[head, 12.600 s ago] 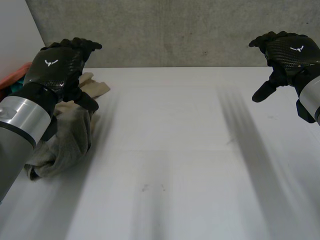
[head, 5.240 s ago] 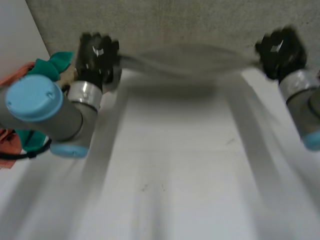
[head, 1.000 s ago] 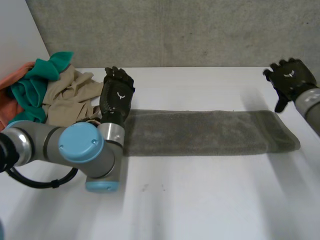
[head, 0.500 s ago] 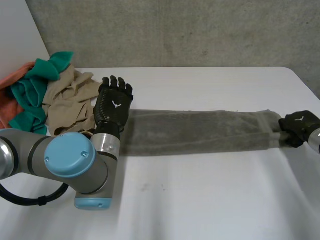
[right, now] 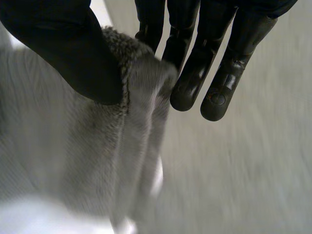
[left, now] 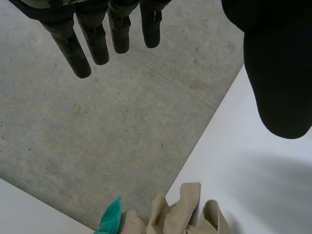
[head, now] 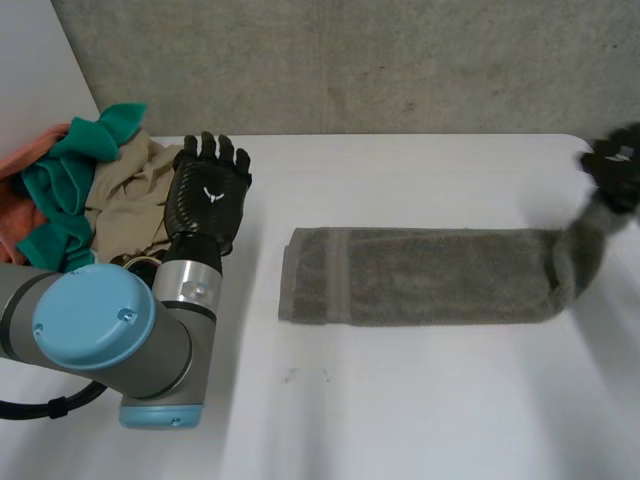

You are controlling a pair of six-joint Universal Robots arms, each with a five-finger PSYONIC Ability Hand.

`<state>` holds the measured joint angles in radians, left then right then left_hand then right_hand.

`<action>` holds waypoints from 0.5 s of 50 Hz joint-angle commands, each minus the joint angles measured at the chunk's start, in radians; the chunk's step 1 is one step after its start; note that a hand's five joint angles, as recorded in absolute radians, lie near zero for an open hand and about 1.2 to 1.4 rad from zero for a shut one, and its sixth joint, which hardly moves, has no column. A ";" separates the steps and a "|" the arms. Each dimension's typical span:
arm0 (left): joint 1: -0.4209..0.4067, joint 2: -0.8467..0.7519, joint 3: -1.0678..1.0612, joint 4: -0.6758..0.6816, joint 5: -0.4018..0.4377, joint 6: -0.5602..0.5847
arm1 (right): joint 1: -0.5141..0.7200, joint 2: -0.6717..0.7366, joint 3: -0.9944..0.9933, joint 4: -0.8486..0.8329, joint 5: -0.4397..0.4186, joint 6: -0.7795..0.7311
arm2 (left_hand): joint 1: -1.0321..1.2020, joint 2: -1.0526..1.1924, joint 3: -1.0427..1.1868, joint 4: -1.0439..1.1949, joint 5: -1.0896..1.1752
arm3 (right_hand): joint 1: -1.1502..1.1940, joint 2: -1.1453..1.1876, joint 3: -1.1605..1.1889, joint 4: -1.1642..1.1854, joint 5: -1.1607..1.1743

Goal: Fold the laundry.

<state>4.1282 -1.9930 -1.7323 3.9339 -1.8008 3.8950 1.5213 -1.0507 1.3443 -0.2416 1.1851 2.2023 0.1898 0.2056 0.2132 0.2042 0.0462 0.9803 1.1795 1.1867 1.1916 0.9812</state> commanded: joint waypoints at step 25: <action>-0.066 0.008 0.039 0.001 0.001 -0.029 | 0.660 0.098 -0.034 -0.018 0.174 0.253 | -0.015 -0.031 -0.039 -0.030 -0.046 | -0.806 -1.005 -1.012 -1.017 -0.981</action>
<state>4.1070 -1.9848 -1.7255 3.9339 -1.8002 3.8725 2.2192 -0.8439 1.2825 -0.3097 1.2011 2.3438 0.1897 0.2056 0.2132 0.2042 0.0464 0.2025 0.2193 0.2150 0.2340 0.0657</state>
